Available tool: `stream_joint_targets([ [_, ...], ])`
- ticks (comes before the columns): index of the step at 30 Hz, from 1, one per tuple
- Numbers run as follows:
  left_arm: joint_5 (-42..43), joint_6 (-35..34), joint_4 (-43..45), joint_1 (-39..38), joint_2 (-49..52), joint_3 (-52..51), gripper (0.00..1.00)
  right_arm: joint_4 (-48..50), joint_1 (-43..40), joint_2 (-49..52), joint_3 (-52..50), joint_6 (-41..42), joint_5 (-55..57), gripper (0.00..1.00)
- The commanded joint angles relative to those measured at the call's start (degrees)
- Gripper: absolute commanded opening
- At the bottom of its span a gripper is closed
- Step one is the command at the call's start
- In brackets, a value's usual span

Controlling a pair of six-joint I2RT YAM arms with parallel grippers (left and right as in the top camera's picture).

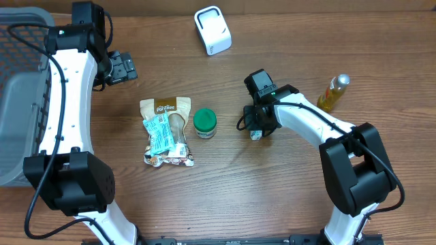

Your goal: Scan the item barcode

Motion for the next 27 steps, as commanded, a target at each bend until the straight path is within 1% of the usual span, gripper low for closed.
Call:
stream_joint_targets([
  [1, 0.1, 0.6, 0.0, -0.4, -0.3, 1.0, 1.0, -2.0, -0.2, -0.1, 1.0, -0.2, 7.5, 0.24],
  [3, 0.1, 0.6, 0.0, -0.4, -0.3, 1.0, 1.0, -4.3, -0.2, -0.1, 1.8, -1.7, 9.7, 0.21],
  [8, 0.1, 0.6, 0.0, -0.4, -0.3, 1.0, 0.99, -7.1, -0.2, -0.2, 3.1, -1.9, 15.9, 0.21],
  [10, 0.1, 0.6, 0.0, -0.4, -0.3, 1.0, 1.0, -7.3, -0.2, -0.2, 3.1, -2.4, 15.5, 0.21],
  [13, 0.1, 0.6, 0.0, -0.4, -0.3, 1.0, 1.0, -7.3, -0.2, -0.2, 3.1, -2.3, 11.6, 0.22],
  [17, 0.1, 0.6, 0.0, -0.4, -0.3, 1.0, 0.99, -4.2, -0.2, -0.2, 3.1, -2.2, 2.3, 0.22],
  [19, 0.1, 0.6, 0.0, -0.4, -0.3, 1.0, 1.0, -3.2, -0.2, -0.2, 3.1, -0.7, -3.8, 0.21],
  [21, 0.1, 0.6, 0.0, -0.4, -0.3, 1.0, 1.0, -3.2, -0.1, -0.2, 3.1, 0.6, -7.4, 0.22],
  [24, 0.1, 0.6, 0.0, -0.4, -0.3, 1.0, 1.0, -3.7, 0.6, -0.2, 3.1, 3.4, -8.5, 0.22],
  [27, 0.1, 0.6, 0.0, -0.4, -0.3, 1.0, 1.0, -3.8, 2.2, -0.2, 3.0, 3.8, -8.5, 0.22],
])
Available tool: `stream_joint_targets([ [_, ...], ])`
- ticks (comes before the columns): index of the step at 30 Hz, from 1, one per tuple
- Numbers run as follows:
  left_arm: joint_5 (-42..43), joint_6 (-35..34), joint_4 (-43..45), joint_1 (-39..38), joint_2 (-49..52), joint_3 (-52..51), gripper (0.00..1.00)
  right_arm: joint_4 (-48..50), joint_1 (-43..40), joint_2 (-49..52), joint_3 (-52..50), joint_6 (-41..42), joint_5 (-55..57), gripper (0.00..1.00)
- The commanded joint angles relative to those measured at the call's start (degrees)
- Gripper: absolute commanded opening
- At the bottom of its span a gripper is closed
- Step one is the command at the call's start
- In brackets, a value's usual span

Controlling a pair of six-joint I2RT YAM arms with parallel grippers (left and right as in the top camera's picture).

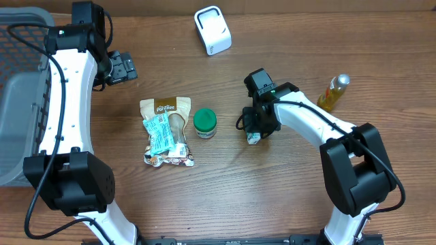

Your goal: Scan the item barcode

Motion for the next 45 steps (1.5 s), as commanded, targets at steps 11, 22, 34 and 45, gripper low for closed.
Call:
stream_joint_targets([
  [11, 0.1, 0.6, 0.0, -0.4, -0.3, 1.0, 0.99, 0.4, 4.4, -0.2, 1.5, 1.9, 4.3, 0.45],
  [22, 0.1, 0.6, 0.1, -0.4, -0.3, 1.0, 1.0, -3.3, 4.3, -0.2, 15.4, -2.0, 9.3, 0.79],
  [34, 0.1, 0.6, 0.1, -0.4, -0.3, 1.0, 1.0, -6.1, 11.4, 0.1, 25.5, 5.1, 9.9, 1.0],
  [45, 0.1, 0.6, 0.0, -0.4, -0.3, 1.0, 0.99, -2.4, 19.9, 0.7, 24.7, 7.9, 17.1, 1.0],
])
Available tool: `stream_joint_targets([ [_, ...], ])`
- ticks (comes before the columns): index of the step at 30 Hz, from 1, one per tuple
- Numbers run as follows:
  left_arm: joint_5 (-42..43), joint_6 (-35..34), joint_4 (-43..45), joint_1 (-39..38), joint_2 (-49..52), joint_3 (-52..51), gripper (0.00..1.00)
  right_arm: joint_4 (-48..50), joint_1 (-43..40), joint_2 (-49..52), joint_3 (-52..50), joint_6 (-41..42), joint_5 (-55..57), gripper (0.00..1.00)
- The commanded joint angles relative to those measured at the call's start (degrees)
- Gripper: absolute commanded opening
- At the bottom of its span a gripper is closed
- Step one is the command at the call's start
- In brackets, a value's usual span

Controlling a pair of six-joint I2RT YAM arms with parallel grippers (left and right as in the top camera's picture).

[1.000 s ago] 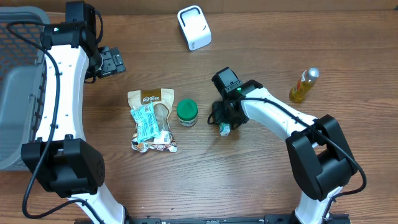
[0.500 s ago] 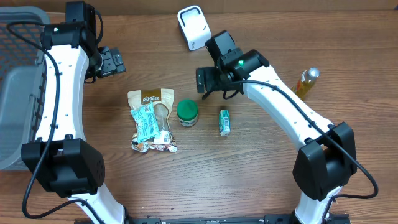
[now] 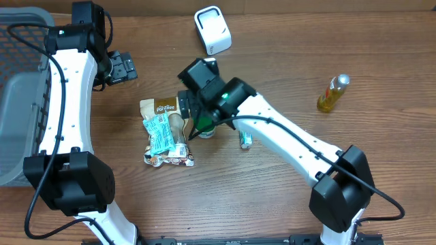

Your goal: Scan the item barcode

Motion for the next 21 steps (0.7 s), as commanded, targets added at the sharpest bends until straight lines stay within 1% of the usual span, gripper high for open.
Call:
stream_joint_targets([
  [1, 0.1, 0.6, 0.0, -0.4, -0.3, 1.0, 0.99, 1.7, 0.9, 0.6, 0.1, 1.5, -4.1, 1.0],
  [3, 0.1, 0.6, 0.0, -0.4, -0.3, 1.0, 0.99, 2.1, 0.9, 0.7, 0.1, 1.5, -8.4, 1.0],
  [4, 0.1, 0.6, 0.1, -0.4, -0.3, 1.0, 1.0, 2.1, 0.9, 0.8, 0.1, 1.6, -8.8, 0.99],
  [5, 0.1, 0.6, 0.0, -0.4, -0.3, 1.0, 1.0, 2.0, 0.9, 0.8, 0.1, 2.3, -8.2, 0.88],
  [6, 0.1, 0.6, 0.1, -0.4, -0.3, 1.0, 0.99, 1.8, 0.8, 0.9, 0.1, 4.3, -6.6, 0.82],
  [7, 0.1, 0.6, 0.0, -0.4, -0.3, 1.0, 0.99, 1.6, 0.6, 1.0, 0.1, 6.8, -5.0, 0.8],
  [9, 0.1, 0.6, 0.0, -0.4, -0.3, 1.0, 1.0, -0.3, 0.2, 1.7, 0.1, 17.5, 0.1, 0.79],
  [11, 0.1, 0.6, 0.0, -0.4, -0.3, 1.0, 1.0, -2.5, 0.0, 2.7, 0.1, 23.4, 1.0, 0.76],
  [12, 0.1, 0.6, 0.0, -0.4, -0.3, 1.0, 1.0, -3.2, 0.0, 3.2, 0.1, 24.7, 1.0, 0.76],
  [14, 0.1, 0.6, 0.0, -0.4, -0.3, 1.0, 1.0, -4.6, 0.0, 4.2, 0.1, 26.8, 0.9, 0.8],
  [17, 0.1, 0.6, 0.0, -0.4, -0.3, 1.0, 1.0, -6.3, 0.0, 5.5, 0.1, 30.1, 0.5, 0.97],
  [19, 0.1, 0.6, 0.0, -0.4, -0.3, 1.0, 0.99, -6.4, 0.0, 6.3, 0.1, 32.0, -0.9, 1.0],
  [21, 0.1, 0.6, 0.0, -0.4, -0.3, 1.0, 1.0, -6.4, 0.0, 7.0, 0.1, 34.4, -2.7, 1.0],
])
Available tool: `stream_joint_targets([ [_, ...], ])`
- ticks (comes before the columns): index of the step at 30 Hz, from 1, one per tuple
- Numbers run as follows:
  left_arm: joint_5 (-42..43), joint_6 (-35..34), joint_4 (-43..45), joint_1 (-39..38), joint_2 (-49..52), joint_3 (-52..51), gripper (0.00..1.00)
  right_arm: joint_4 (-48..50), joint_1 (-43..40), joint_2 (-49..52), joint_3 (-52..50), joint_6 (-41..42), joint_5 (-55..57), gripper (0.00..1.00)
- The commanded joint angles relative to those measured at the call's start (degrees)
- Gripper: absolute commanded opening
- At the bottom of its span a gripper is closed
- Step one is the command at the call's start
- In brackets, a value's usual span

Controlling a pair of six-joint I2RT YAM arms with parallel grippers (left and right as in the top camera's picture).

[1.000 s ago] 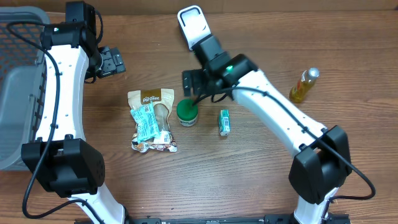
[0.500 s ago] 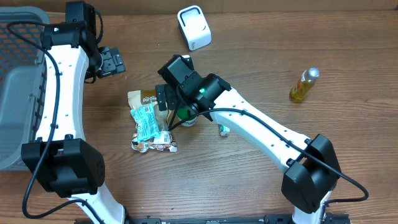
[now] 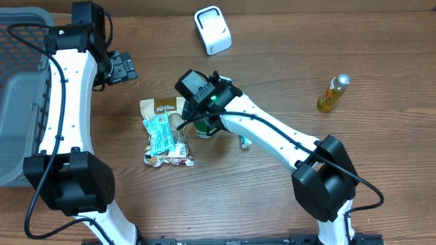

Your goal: Scan the item barcode

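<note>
The white barcode scanner (image 3: 212,29) stands at the back of the table. My right gripper (image 3: 193,122) has reached left and hangs low over the green-lidded jar (image 3: 207,126), which its wrist mostly covers. The fingers are hidden, so whether they hold the jar does not show. A small green-and-white item (image 3: 244,141) lies on the wood just right of the jar. A tan snack bag (image 3: 167,136) with a blue packet (image 3: 158,133) on top lies left of the jar. My left gripper (image 3: 127,68) rests open at the back left, holding nothing.
A grey wire basket (image 3: 17,102) fills the left edge. A yellow bottle (image 3: 332,93) lies at the far right. The right arm (image 3: 272,136) stretches across the middle of the table from its base at the front.
The right wrist has shifted slightly left and toward the front, dropping closer over the green-lidded jar. The small item, the bags and the left arm lie as before.
My right gripper first held the small green-and-white item at the table's centre right, and it stayed there a moment later. Then the item lay loose on the wood and the gripper was over the green-lidded jar. Now it sits lower at the jar.
</note>
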Motion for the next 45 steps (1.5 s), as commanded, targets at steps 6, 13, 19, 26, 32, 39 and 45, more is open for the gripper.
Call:
stream_joint_targets([
  [6, 0.1, 0.6, 0.0, -0.4, -0.3, 1.0, 1.0, 0.4, 0.3, 2.2, 0.2, 13.2, -6.2, 1.0],
  [13, 0.1, 0.6, 0.0, -0.4, -0.3, 1.0, 1.0, 2.7, 0.4, 2.2, 0.2, 16.1, -4.8, 1.0],
  [19, 0.1, 0.6, 0.0, -0.4, -0.3, 1.0, 1.0, 2.8, 0.4, 2.2, 0.2, 19.9, -2.2, 1.0],
  [26, 0.1, 0.6, 0.1, -0.4, -0.3, 1.0, 1.0, 4.0, 0.5, 2.3, 0.2, 22.1, -0.4, 1.0],
  [32, 0.1, 0.6, 0.0, -0.4, -0.3, 1.0, 1.0, 3.8, 0.6, 2.3, -0.5, 22.3, -0.4, 1.0],
  [39, 0.1, 0.6, 0.1, -0.4, -0.3, 1.0, 1.0, 5.6, 0.7, 2.3, -4.0, 23.6, -0.3, 0.94],
  [45, 0.1, 0.6, 0.0, -0.4, -0.3, 1.0, 1.0, 3.7, 0.4, 2.3, -4.0, 22.9, -0.3, 0.8],
])
